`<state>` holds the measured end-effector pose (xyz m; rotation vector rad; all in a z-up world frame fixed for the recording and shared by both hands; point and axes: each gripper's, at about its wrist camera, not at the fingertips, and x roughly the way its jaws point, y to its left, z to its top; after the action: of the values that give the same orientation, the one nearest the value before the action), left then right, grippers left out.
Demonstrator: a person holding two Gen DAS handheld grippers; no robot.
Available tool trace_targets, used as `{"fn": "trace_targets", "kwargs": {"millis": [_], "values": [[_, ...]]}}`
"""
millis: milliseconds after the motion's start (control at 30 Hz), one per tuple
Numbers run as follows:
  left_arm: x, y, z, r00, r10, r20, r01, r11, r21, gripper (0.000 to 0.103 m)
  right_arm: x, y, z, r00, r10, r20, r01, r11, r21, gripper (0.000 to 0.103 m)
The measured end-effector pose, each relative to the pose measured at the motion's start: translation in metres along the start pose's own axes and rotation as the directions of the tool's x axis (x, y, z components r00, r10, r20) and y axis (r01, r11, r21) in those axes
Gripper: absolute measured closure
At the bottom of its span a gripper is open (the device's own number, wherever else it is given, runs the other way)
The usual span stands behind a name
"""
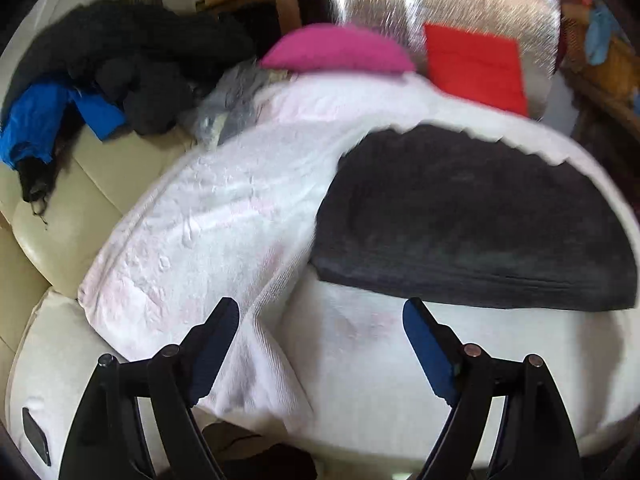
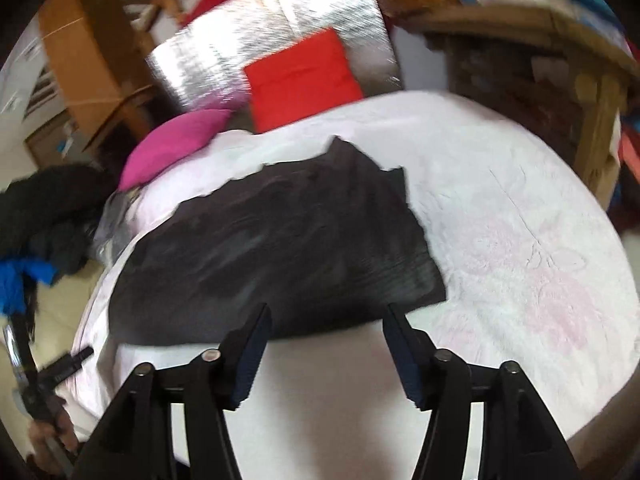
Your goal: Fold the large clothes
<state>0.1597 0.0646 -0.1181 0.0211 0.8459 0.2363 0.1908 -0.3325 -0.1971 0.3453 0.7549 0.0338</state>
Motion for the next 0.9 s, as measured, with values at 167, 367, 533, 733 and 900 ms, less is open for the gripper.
{"fn": "trace_targets", "kwargs": {"millis": [167,367,533,733,900], "values": [[-0.066,-0.002,-0.007,0.991,-0.003,0.136,-0.002,0.999,0.036,0.009,-0.049,0.046,-0.026,0.999,-0.038,0.038,0.042,0.993,-0.109,0.03],[-0.128,0.012,-0.013,0.979,-0.007,0.205,0.008,1.0,-0.001,0.009,-0.114,0.082,-0.04,0.991,-0.066,0.119,0.088,0.978,-0.189,0.029],[-0.189,0.021,-0.024,0.951,-0.032,0.307,0.036,0.999,-0.008,0.009,-0.163,0.101,-0.054,0.981,-0.077,0.18,0.116,0.97,-0.213,0.028],[-0.244,0.021,-0.035,0.924,-0.03,0.382,0.023,0.999,0.022,0.009,-0.208,0.118,-0.071,0.97,-0.072,0.23,0.133,0.956,-0.261,0.028],[-0.284,0.018,-0.045,0.9,-0.042,0.435,0.022,0.998,0.051,0.009,-0.236,0.13,-0.078,0.964,-0.034,0.264,0.11,0.954,-0.278,0.028]]}}
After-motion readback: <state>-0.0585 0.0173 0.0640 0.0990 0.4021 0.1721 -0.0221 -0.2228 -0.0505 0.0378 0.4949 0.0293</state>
